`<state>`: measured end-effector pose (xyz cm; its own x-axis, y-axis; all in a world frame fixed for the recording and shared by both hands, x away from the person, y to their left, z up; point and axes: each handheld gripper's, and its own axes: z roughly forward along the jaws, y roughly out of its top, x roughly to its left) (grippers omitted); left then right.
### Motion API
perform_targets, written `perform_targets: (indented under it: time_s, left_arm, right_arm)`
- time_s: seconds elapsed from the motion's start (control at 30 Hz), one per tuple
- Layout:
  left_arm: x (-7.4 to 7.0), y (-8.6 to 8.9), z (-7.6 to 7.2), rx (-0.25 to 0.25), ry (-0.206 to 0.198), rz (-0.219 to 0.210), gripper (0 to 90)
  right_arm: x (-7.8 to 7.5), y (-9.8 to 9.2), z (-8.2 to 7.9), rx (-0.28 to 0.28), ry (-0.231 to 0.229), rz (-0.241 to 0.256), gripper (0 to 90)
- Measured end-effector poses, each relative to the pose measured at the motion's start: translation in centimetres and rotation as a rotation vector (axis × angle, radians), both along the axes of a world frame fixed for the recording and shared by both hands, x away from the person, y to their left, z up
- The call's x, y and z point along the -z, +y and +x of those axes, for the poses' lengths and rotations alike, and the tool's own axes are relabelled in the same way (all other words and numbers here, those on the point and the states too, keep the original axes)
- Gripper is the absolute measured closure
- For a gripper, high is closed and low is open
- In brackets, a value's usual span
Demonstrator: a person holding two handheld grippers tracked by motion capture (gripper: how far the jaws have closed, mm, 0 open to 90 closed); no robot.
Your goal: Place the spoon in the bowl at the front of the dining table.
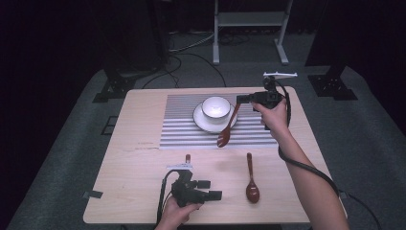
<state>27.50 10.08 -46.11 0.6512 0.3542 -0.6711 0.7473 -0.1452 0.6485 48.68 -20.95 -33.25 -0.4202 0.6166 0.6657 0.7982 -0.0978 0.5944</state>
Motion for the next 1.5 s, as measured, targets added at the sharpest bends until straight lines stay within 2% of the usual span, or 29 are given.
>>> perform_targets:
  time_s: [0.13, 0.6, 1.0, 1.17, 1.5]
  left_arm:
    - [0.0, 0.1, 0.0, 0.001, 0.001, -0.006, 4.9]
    - [0.1, 0.2, 0.0, -0.005, 0.005, -0.005, 4.9]
    - [0.0, 0.3, -0.1, -0.006, 0.001, -0.006, 4.9]
    - [0.0, 0.4, -0.1, -0.010, 0.002, -0.007, 4.9]
    - [0.0, 0.5, -0.1, -0.011, -0.007, -0.005, 4.9]
  right_arm:
    - [-0.3, -0.1, 0.6, 0.028, 0.012, 0.005, 82.4]
    - [-2.2, 0.0, 2.2, 0.115, -0.013, -0.003, 81.7]
    - [-2.6, 0.4, 3.3, 0.163, -0.021, 0.005, 81.9]
    - [-2.8, 0.4, 3.7, 0.184, -0.028, -0.008, 81.9]
    - [-2.5, 0.0, 4.2, 0.253, -0.035, -0.012, 82.2]
